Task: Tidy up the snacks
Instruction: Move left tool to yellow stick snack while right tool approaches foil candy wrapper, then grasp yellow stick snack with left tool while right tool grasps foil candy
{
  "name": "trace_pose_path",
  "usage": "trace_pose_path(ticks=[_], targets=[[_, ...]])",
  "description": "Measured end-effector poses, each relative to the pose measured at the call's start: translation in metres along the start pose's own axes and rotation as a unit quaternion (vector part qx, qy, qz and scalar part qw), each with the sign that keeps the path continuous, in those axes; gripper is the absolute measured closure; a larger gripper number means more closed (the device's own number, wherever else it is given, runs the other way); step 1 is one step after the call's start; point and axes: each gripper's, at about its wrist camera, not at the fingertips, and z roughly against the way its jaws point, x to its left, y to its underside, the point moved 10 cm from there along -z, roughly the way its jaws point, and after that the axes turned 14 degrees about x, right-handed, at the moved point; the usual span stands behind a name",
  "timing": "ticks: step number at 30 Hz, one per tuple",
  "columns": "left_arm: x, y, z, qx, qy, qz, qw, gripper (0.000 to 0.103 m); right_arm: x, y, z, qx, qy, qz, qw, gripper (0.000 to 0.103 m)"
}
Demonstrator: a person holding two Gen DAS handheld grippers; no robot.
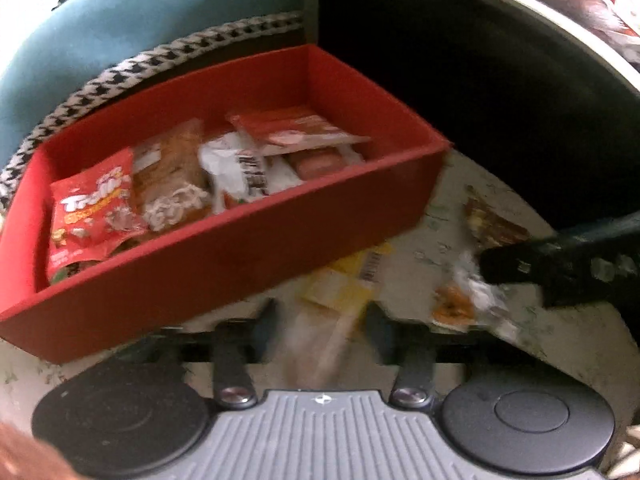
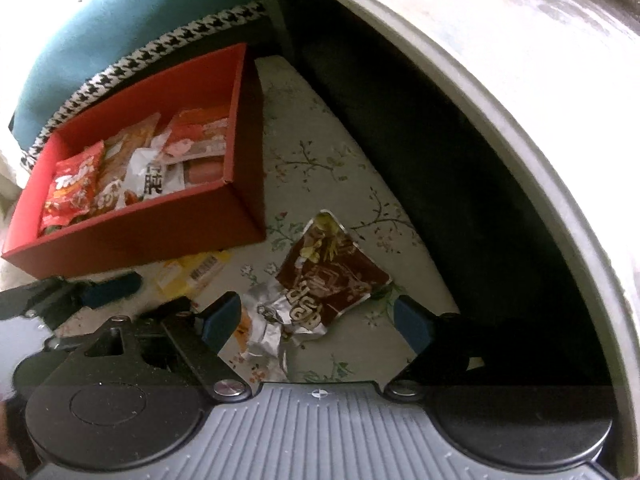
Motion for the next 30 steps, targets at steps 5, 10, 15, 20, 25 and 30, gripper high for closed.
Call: trace_pose_path(ticks=[5,10,15,20,25,30], targets=[[0.001,0.023,0.009,0.008,0.008,0.003,0.9999,0.076,-0.003,0.000,-0.004,0.012,-0.004,-0.018,1.000,0.015],[0.000,0.053,0.019,0.029,0.015,0.008,0.9995,0.079,0.000,0.003,-0.012,0.026,-0.014,-0.031,0.999,0.015],[-0.007,0.072,0.025,0.034,0.013,0.005,0.9993,0.077,0.007,0.002,-0.021,0.032,-0.016,-0.051,0.998,0.011],[-0.009,0.072,0.025,0.035,0.013,0.002,0.9993,0.076,0.014,-0.007,-0.023,0.017,-0.046,-0.095,0.994,0.008],[-0.006,0.074,0.027,0.035,0.022,-0.003,0.9991,0.076,0.024,-0.005,-0.031,0.010,0.061,-0.001,0.998,0.017],[0.000,0.084,0.031,0.042,0.031,0.000,0.9986,0.075,0.031,0.016,-0.025,0.023,0.073,0.066,0.995,0.033]])
